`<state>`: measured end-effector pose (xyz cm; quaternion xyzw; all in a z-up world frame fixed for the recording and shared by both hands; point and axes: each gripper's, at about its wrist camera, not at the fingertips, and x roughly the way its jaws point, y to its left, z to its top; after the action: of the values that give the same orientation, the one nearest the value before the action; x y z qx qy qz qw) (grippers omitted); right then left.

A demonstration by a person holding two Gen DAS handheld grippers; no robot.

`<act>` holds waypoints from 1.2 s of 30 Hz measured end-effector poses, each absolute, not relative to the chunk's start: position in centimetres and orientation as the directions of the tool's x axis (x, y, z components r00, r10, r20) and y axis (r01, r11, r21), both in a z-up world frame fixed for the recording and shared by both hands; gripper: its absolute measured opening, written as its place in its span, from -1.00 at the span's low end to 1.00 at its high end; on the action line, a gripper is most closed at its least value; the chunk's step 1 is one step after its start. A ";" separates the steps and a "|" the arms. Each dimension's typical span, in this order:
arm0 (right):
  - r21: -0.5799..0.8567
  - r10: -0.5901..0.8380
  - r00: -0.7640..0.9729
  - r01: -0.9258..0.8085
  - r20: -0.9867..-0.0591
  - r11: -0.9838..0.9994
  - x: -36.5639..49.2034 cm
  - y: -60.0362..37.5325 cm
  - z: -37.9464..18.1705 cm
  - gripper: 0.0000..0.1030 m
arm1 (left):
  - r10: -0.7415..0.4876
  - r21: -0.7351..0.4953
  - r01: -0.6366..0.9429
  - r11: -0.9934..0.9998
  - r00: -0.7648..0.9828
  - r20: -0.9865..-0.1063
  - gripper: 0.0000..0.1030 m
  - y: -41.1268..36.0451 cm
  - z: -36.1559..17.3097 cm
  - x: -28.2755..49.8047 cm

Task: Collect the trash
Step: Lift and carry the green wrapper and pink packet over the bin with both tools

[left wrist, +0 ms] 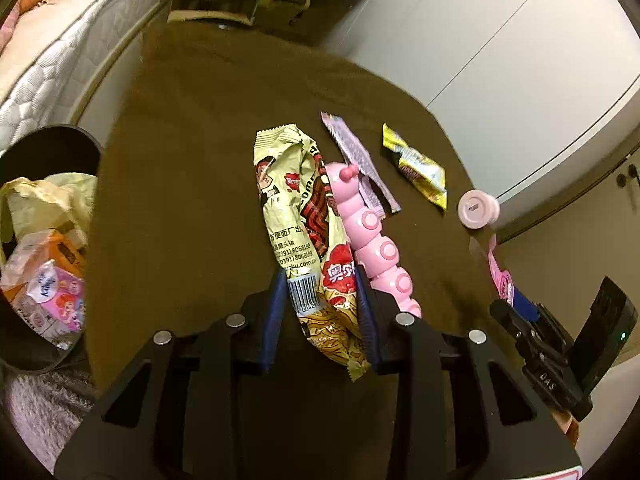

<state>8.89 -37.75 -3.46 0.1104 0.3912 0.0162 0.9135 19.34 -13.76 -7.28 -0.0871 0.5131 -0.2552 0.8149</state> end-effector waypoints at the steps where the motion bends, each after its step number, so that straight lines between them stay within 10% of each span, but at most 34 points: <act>1: 0.209 0.117 0.698 0.048 -0.706 0.977 9.0 -37.4 -3.0 -0.08 | -0.506 -0.401 0.329 0.855 0.358 -0.785 -0.39 -13.3 -6.8 19.0; 36: 0.083 0.269 0.752 -0.276 -0.601 0.958 18.2 -17.5 7.9 -0.08 | -0.376 -0.273 0.259 0.927 0.640 -0.670 -0.38 7.0 0.4 17.8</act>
<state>18.24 -17.54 7.95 -0.0057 0.3204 0.1455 0.9360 17.82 6.96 0.44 -0.0759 0.3860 -0.1759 0.9024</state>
